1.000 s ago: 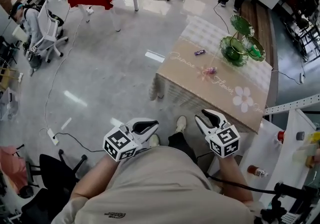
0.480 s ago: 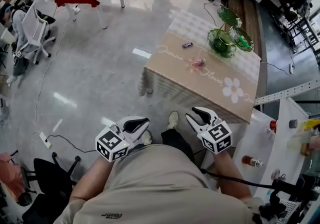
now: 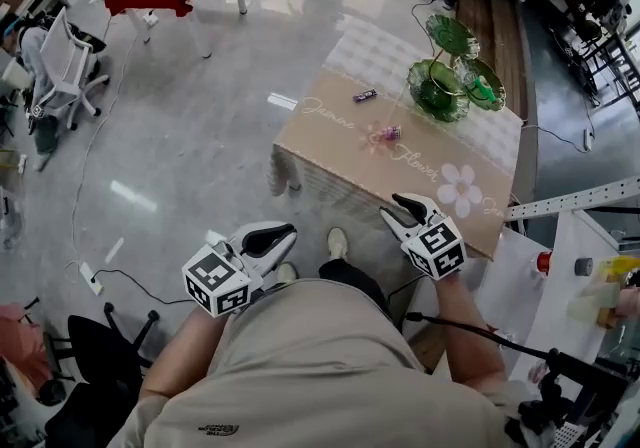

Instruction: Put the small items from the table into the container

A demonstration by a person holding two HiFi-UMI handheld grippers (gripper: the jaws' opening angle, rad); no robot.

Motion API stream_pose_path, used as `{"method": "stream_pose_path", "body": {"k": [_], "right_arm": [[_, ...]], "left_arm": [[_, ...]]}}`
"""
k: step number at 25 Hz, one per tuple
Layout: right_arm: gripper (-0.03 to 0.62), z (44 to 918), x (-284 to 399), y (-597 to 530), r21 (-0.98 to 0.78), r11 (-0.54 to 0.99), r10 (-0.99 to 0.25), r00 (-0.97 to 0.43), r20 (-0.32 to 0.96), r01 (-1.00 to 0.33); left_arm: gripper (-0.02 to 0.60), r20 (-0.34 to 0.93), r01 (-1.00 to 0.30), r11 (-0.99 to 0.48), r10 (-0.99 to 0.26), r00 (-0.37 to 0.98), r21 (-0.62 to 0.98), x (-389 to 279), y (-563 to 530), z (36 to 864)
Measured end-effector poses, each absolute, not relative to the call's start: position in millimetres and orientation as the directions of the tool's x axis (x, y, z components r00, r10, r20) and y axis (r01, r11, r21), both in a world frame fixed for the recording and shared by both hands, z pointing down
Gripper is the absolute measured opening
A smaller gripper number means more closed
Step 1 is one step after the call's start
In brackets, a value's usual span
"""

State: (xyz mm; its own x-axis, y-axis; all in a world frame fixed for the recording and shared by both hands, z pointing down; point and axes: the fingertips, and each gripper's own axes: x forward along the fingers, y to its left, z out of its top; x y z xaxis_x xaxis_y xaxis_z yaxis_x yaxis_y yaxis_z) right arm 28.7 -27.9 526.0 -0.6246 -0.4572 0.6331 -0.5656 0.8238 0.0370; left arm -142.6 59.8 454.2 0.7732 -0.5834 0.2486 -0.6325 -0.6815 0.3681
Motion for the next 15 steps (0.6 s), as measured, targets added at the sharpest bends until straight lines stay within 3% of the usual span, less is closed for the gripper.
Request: {"method": "stream_pose_path", "body": {"k": [15], "right_arm": [[0.196,611,74,-192,0.208,0.923,-0.365,-0.567,0.738,-0.324]], "left_arm": [[0.02,0.262,-0.691,-0.602,-0.647,0.716,0.401,-87,-44,453]]}}
